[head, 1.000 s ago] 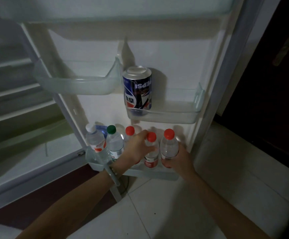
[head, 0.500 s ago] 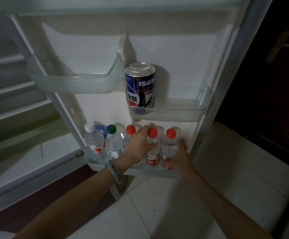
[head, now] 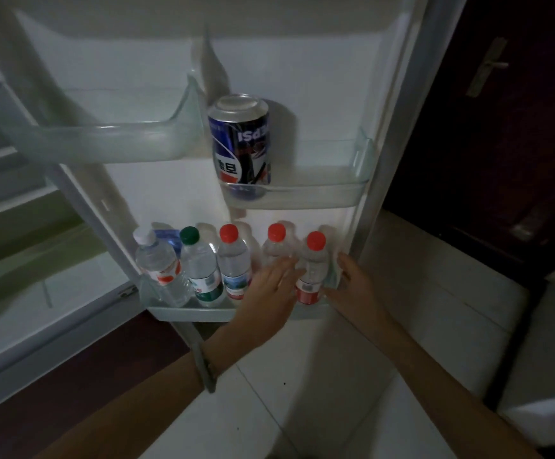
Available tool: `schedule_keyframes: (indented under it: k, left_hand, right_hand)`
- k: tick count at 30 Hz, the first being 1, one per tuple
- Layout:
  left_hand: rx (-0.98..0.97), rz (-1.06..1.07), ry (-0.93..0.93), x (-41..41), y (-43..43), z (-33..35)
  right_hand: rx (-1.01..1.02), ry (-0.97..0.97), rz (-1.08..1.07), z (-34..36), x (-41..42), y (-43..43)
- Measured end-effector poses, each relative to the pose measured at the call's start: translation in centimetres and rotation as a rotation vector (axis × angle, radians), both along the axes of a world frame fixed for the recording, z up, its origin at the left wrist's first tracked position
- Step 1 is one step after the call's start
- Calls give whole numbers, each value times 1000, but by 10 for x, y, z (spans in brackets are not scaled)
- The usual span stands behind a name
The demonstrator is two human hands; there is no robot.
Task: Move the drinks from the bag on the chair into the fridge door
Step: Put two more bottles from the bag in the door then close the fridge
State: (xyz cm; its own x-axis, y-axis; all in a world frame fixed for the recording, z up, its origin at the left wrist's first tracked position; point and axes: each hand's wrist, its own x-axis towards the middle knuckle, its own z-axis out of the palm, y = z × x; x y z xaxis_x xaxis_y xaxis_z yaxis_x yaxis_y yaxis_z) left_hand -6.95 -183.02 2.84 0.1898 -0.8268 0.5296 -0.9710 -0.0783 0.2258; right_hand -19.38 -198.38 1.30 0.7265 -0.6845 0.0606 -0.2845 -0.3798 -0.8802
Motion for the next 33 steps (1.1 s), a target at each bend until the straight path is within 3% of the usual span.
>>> schedule_keyframes:
  k: [5, 11, 18, 33]
  left_hand:
    - [135, -112, 12, -20, -7, -27]
    - [342, -69, 30, -45, -31, -46]
    - [486, 219, 4, -80, -49, -61]
    - [325, 433, 333, -125, -16, -59]
  right_hand:
    - [-149, 30, -21, 19, -28, 14]
    - [-327, 269, 38, 15, -64, 7]
    - [-412, 294, 104, 28, -95, -11]
    - [-503, 210, 219, 40, -174, -22]
